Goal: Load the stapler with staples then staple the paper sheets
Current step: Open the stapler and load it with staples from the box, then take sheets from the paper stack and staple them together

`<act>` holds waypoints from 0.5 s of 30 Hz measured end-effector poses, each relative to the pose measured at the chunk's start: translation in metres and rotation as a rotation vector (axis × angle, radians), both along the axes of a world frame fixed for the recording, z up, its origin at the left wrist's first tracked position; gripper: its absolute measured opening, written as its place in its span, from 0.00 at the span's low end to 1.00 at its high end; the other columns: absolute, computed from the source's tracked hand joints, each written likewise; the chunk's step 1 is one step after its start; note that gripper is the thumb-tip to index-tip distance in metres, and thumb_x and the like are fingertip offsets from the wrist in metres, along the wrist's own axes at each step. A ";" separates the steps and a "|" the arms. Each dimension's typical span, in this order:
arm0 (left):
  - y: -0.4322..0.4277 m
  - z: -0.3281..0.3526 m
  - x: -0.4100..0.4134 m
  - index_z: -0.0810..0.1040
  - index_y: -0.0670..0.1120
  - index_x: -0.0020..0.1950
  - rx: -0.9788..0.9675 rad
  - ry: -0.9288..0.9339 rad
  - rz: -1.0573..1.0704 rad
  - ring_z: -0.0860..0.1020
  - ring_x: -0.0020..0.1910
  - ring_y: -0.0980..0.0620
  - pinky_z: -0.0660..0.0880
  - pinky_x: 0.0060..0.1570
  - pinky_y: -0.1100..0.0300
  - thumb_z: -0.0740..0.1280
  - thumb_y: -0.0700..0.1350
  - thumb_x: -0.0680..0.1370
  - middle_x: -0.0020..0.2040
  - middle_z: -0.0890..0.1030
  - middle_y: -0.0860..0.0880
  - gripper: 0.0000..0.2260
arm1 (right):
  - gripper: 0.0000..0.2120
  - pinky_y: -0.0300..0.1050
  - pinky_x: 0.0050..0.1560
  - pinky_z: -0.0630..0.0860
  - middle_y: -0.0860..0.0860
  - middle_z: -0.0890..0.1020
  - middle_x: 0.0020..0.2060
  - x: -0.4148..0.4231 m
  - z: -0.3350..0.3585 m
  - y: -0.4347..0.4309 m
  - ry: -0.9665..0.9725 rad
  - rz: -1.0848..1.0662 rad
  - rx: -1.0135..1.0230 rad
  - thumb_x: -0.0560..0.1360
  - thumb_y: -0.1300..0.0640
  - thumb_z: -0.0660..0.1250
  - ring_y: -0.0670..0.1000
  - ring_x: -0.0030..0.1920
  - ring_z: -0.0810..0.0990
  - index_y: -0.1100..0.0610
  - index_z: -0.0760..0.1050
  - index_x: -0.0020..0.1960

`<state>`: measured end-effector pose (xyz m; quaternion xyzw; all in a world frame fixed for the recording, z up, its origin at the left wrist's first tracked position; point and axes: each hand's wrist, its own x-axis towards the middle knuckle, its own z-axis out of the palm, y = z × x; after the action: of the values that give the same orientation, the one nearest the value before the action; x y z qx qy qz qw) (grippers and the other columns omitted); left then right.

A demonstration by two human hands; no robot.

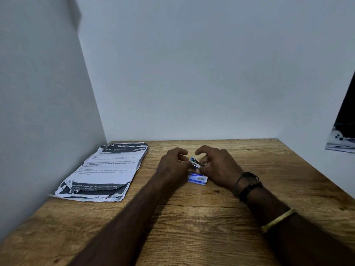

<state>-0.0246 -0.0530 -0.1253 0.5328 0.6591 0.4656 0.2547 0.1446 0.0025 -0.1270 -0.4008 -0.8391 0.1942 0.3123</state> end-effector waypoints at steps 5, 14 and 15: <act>-0.003 0.002 0.005 0.82 0.47 0.58 -0.029 0.209 -0.027 0.82 0.51 0.51 0.81 0.49 0.56 0.69 0.40 0.75 0.53 0.84 0.50 0.12 | 0.18 0.52 0.51 0.83 0.46 0.86 0.45 0.002 -0.001 0.002 -0.044 0.002 -0.056 0.70 0.55 0.78 0.46 0.45 0.84 0.46 0.80 0.58; -0.008 0.006 -0.001 0.82 0.51 0.46 0.030 0.155 -0.024 0.82 0.45 0.56 0.76 0.39 0.68 0.70 0.42 0.75 0.45 0.85 0.52 0.05 | 0.14 0.40 0.52 0.71 0.47 0.82 0.58 -0.013 0.008 -0.015 0.027 0.041 -0.019 0.74 0.51 0.75 0.47 0.58 0.78 0.49 0.82 0.59; -0.010 0.009 -0.003 0.82 0.50 0.48 0.038 0.142 -0.014 0.83 0.46 0.53 0.79 0.42 0.64 0.69 0.41 0.76 0.46 0.85 0.51 0.05 | 0.13 0.40 0.50 0.72 0.47 0.83 0.57 -0.018 0.011 -0.019 0.071 0.040 -0.025 0.74 0.52 0.75 0.47 0.57 0.79 0.49 0.82 0.58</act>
<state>-0.0277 -0.0628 -0.1160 0.5738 0.6628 0.4374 0.2001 0.1266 -0.0162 -0.1155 -0.3806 -0.8330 0.2250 0.3327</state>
